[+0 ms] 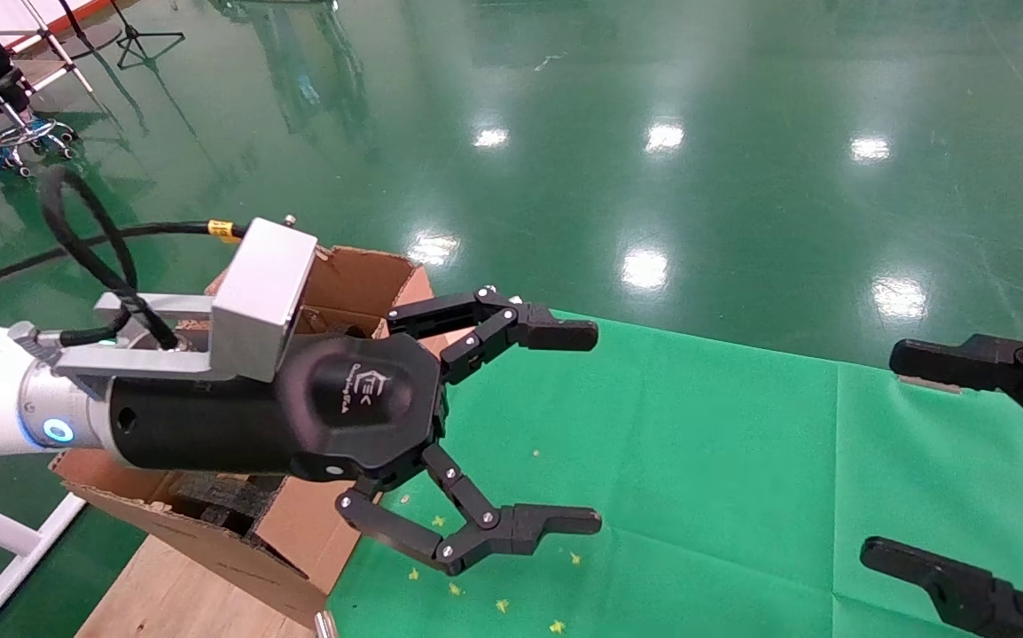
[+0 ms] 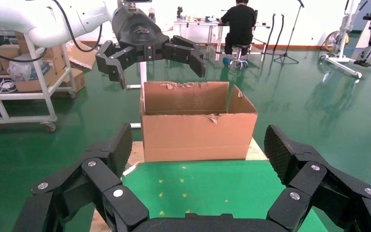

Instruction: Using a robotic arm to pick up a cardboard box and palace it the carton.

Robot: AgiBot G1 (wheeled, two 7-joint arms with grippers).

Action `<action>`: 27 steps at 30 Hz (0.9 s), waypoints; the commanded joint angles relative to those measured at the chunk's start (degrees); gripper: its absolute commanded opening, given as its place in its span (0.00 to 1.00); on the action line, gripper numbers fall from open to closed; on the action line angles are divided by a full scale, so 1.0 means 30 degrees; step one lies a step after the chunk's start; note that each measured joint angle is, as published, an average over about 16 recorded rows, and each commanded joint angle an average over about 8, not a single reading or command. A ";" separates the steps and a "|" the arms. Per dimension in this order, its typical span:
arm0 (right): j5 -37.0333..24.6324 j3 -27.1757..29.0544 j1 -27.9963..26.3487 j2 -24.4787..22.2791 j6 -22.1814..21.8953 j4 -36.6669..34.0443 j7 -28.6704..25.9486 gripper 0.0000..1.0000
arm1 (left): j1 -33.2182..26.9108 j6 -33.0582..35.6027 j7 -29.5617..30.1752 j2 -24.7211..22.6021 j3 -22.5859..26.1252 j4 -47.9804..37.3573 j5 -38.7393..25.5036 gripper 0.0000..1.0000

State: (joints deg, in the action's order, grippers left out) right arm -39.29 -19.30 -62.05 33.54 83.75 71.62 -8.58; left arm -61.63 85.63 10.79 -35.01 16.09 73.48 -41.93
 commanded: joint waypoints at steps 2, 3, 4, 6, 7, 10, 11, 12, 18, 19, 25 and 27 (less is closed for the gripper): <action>0.0000 0.0000 0.0000 0.0000 0.0000 0.0000 0.0000 1.00 | 0.0000 0.0000 0.0000 0.0000 0.0000 0.0000 0.0000 1.00; 0.0000 0.0000 0.0000 0.0000 0.0000 0.0000 0.0000 1.00 | 0.0000 0.0000 0.0000 0.0000 0.0000 0.0000 0.0000 1.00; 0.0000 0.0000 0.0000 0.0000 0.0000 0.0000 0.0000 1.00 | 0.0000 0.0000 0.0000 0.0000 0.0000 0.0000 0.0000 1.00; 0.0000 0.0000 0.0000 0.0000 0.0000 0.0000 0.0000 1.00 | 0.0000 0.0000 0.0000 0.0000 0.0000 0.0000 0.0000 1.00; 0.0000 0.0000 0.0000 0.0000 0.0000 0.0000 0.0000 1.00 | 0.0000 0.0000 0.0000 0.0000 0.0000 0.0000 0.0000 1.00; 0.0000 0.0000 0.0000 0.0000 0.0000 0.0000 0.0000 1.00 | 0.0000 0.0000 0.0000 0.0000 0.0000 0.0000 0.0000 1.00; 0.0000 0.0000 0.0000 0.0000 0.0000 0.0000 0.0000 1.00 | 0.0000 0.0000 0.0000 0.0000 0.0000 0.0000 0.0000 1.00; 0.0000 0.0000 0.0000 0.0000 0.0000 0.0000 0.0000 1.00 | 0.0000 0.0000 0.0000 0.0000 0.0000 0.0000 0.0000 1.00; 0.0000 0.0000 0.0000 0.0000 0.0000 0.0000 0.0000 1.00 | 0.0000 0.0000 0.0000 0.0000 0.0000 0.0000 0.0000 1.00; 0.0000 0.0000 0.0000 0.0000 0.0000 0.0000 0.0000 1.00 | 0.0000 0.0000 0.0000 0.0000 0.0000 0.0000 0.0000 1.00; 0.0000 0.0000 0.0000 0.0000 0.0000 0.0000 0.0000 1.00 | 0.0000 0.0000 0.0000 0.0000 0.0000 0.0000 -0.0001 1.00; 0.0000 0.0000 0.0000 0.0000 0.0000 0.0000 0.0000 1.00 | 0.0000 0.0000 0.0000 0.0000 0.0000 0.0000 -0.0001 1.00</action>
State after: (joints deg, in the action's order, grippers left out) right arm -39.29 -19.30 -62.05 33.54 83.75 71.62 -8.58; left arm -61.63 85.63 10.79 -35.01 16.09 73.48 -41.94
